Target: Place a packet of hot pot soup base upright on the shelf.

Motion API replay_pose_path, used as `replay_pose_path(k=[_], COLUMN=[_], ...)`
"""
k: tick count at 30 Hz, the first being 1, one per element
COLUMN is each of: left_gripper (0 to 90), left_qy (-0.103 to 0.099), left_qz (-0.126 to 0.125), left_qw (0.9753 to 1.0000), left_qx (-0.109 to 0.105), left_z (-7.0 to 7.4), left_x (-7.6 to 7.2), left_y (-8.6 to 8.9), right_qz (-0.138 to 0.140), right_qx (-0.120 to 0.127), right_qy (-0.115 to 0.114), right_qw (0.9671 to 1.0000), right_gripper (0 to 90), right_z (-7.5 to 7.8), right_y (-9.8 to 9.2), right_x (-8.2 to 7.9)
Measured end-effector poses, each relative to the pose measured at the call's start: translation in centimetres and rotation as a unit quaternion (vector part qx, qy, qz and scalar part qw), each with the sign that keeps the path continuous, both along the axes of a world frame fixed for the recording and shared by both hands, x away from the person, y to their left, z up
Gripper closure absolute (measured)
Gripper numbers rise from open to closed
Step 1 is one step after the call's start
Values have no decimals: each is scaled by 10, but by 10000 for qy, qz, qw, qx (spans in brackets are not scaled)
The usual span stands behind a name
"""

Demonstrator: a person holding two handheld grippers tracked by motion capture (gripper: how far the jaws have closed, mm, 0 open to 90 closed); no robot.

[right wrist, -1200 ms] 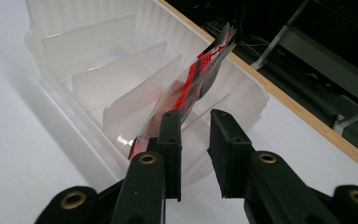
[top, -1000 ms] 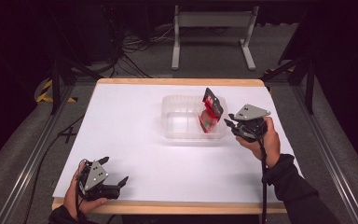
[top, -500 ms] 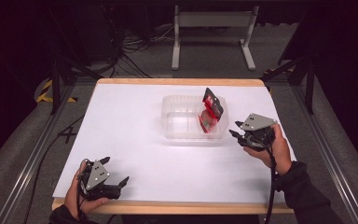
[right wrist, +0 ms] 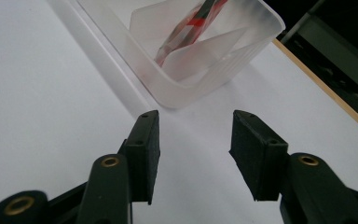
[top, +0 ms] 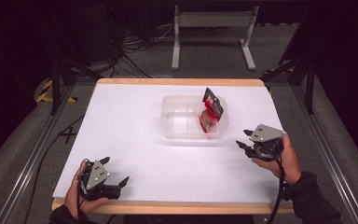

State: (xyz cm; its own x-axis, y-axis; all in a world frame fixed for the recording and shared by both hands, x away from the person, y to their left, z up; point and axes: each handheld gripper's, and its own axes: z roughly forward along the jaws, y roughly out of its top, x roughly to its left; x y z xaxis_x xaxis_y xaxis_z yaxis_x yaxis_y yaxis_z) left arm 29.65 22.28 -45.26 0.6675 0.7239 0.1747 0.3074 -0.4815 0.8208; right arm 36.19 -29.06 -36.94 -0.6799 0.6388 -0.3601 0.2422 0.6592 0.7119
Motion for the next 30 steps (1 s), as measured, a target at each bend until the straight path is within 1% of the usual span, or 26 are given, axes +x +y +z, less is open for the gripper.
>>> replay_pose_path(k=[2,7,13,15,16,17,21,24,27,30], left_gripper=[70,70,70,70,70,70,70,70,71,72], left_qy=[7,36,42,42,45,45,56,47,45,38], left_qz=[2,23,25,25,29,29,38,33,33,31], left_qw=[10000,10000,10000,10000,10000,10000,10000,10000,9999,10000], left_qx=[36,7,18,6,16,20,12,36,103,82], left_z=[0,-1,-1,-1,-1,-1,-1,-1,-1,0], left_x=[1,1,1,1,1,1,2,2,2,3], left_y=[0,-1,0,0,0,0,0,1,1,2], right_qz=[6,-28,-150,-231,-303,-319,-456,-565,-649,-754], right_qx=[33,112,222,275,256,245,425,543,759,855], right_qy=[9,7,1,-34,-54,-70,-55,-127,-159,-228], right_qw=[10000,9999,9996,9994,9992,9992,9980,9968,9949,9932], right_gripper=[505,449,363,314,313,313,258,232,213,204], right_z=[-2,-9,-21,-24,-26,-28,-35,-40,-47,-52], right_y=[-5,-16,-31,-36,-38,-42,-54,-64,-74,-83], right_x=[-3,-11,-19,-21,-22,-24,-28,-32,-38,-43])
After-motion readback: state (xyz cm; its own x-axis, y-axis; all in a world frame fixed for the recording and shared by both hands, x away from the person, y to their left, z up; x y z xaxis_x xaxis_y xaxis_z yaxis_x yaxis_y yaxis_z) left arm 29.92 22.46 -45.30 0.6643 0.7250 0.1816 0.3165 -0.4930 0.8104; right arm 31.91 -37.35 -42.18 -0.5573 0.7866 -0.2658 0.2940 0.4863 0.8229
